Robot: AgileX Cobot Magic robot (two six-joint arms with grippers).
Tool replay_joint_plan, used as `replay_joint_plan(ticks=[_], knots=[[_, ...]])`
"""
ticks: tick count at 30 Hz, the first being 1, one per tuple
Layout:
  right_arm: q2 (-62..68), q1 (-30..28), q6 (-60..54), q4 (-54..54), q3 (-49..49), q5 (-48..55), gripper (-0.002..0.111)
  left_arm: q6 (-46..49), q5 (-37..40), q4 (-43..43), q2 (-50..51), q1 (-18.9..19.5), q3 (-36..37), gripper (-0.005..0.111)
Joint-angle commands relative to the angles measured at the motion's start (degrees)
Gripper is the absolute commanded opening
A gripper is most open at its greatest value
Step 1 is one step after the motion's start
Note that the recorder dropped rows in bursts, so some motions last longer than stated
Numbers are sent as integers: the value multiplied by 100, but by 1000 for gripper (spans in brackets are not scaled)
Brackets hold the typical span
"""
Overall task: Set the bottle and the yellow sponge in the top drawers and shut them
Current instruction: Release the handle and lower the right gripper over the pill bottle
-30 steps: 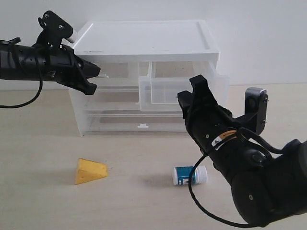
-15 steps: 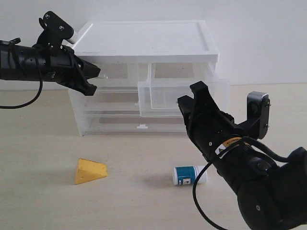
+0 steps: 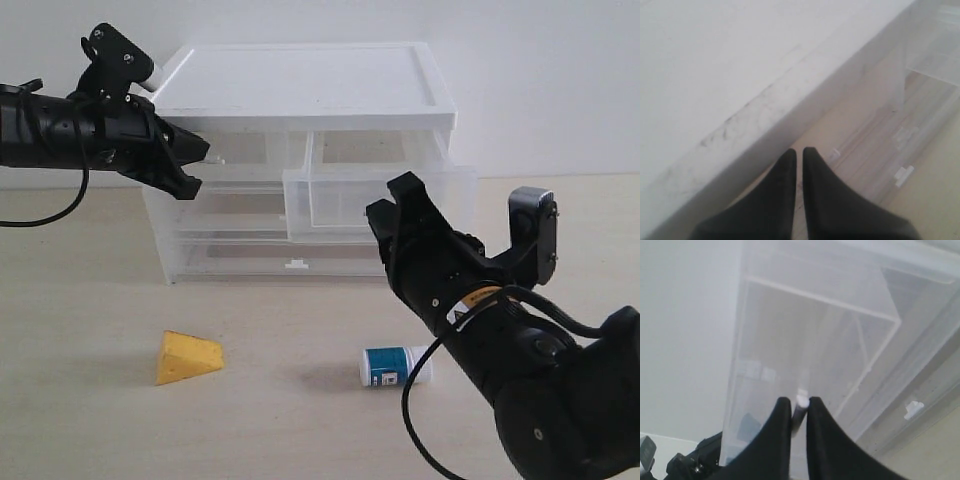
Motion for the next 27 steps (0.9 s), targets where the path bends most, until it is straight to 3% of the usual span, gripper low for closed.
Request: replay_joint_plan(ticks=[1,5,10,18,27], knots=[[-108,23,-306,-710,-199,-318,2,-15,-310,-247,-23,50,-80,4],[-108,23,-463,-853,-221,-318,20,-49,-286,-273,-23,50,-80,4],[-108,23,-594,-1023,-221,-318,52,-49,-252,-273,-23,50,-80,4],[-108,23,-1752,-1845,-175,679,52,-63,-185,-273,-23,50,-80,4],[-905,23,-3667,-1885,-175,2940,52,-67,-124,-273,-23,50,-80,4]])
